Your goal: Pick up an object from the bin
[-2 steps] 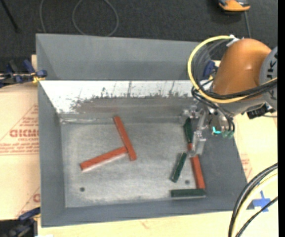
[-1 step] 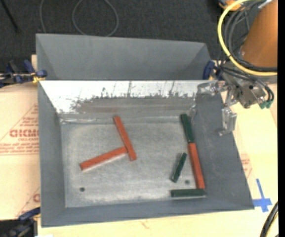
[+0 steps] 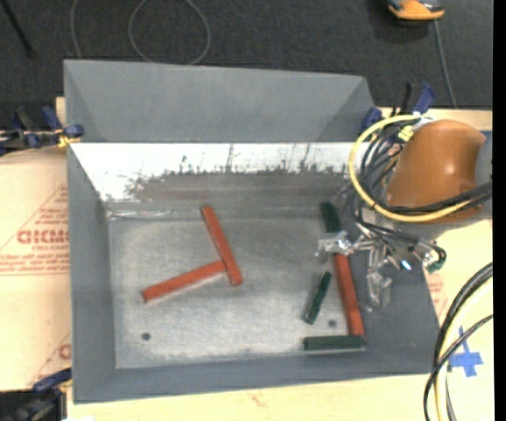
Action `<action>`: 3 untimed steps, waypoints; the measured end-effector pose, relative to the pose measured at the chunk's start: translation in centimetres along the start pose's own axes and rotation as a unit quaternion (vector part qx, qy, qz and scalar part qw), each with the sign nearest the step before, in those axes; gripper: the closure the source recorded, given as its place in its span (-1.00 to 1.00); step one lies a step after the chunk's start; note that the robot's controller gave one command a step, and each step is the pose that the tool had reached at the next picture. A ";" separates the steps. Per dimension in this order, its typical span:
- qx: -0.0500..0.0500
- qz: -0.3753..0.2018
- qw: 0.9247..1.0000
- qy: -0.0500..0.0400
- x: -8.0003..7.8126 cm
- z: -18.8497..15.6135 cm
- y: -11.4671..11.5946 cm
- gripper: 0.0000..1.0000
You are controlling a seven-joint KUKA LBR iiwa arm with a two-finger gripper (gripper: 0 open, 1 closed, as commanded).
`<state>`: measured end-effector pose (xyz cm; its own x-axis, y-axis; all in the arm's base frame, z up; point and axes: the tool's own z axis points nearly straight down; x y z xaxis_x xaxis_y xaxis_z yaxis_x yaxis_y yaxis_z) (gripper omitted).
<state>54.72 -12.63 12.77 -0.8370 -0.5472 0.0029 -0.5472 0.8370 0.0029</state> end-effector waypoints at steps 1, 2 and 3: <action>0.003 -0.191 0.982 -0.002 -0.8 5.7 0.5 -1.00; 0.006 -0.192 0.981 -0.003 -0.9 5.3 0.4 1.00; 0.005 -0.309 0.951 -0.003 1.0 -9.8 4.5 1.00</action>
Offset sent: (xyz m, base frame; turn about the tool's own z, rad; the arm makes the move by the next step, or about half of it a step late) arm 0.0026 0.0094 -0.0577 -0.3853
